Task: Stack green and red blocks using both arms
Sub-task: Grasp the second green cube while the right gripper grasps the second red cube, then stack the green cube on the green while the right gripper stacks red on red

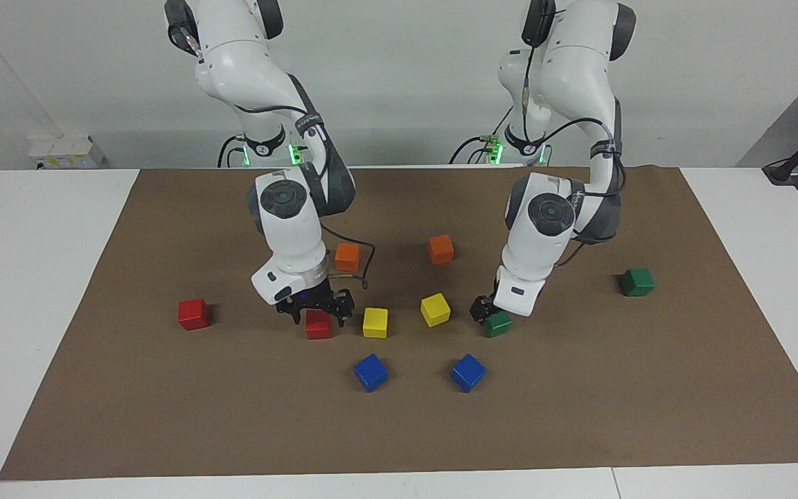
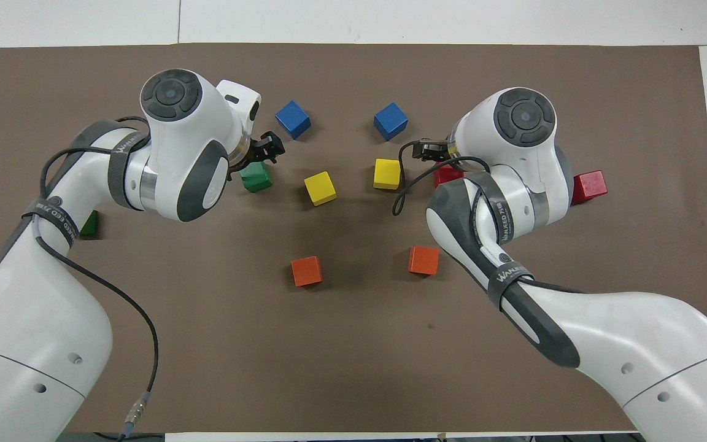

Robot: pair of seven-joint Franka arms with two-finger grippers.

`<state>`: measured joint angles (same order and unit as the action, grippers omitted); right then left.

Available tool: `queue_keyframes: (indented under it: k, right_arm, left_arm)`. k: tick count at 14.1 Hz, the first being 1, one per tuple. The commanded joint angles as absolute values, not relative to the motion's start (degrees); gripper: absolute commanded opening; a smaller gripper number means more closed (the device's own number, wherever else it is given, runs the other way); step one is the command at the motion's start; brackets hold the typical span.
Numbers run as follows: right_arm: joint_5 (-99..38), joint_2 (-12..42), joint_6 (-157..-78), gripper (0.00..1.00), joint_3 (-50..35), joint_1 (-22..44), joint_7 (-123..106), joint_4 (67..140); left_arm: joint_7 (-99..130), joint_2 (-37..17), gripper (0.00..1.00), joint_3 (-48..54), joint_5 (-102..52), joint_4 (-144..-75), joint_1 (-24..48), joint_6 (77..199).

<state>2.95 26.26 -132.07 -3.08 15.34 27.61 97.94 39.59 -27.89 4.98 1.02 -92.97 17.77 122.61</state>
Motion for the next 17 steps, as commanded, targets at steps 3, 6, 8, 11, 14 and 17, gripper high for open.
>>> queue_keyframes:
  k: [3, 6, 8, 11, 14, 17]
  right_arm:
    - [3.7, 25.8, -138.0, 1.00, -3.0, 15.3, 26.3, 102.6]
    - [3.7, 25.3, -141.5, 0.85, -3.0, 15.3, 25.0, 106.1]
    - [3.7, 25.1, -142.4, 0.27, -3.0, 15.1, 23.3, 107.6]
    - [3.6, 24.1, -136.1, 0.00, -2.9, 14.2, 23.1, 104.7]
    - [3.7, 22.6, -119.0, 0.00, -2.6, 9.3, 11.7, 93.7]
    - [3.6, 19.0, -114.6, 0.00, -2.6, 1.5, -3.5, 93.2]
  left_arm:
    - [41.0, -29.2, 1.00, 4.0, 3.1, -94.8, 18.5, 126.6]
    - [41.1, -28.9, 1.00, 4.0, 3.1, -96.1, 18.7, 127.5]
    - [41.3, -28.8, 0.89, 3.9, 3.1, -96.8, 19.0, 128.2]
    - [42.3, -28.4, 0.00, 4.0, 5.0, -97.6, 19.2, 128.6]
    - [42.5, -28.3, 0.00, 4.0, 5.7, -96.9, 19.2, 127.9]
    - [41.3, -24.3, 0.00, 4.2, 5.7, -96.9, 16.9, 123.7]
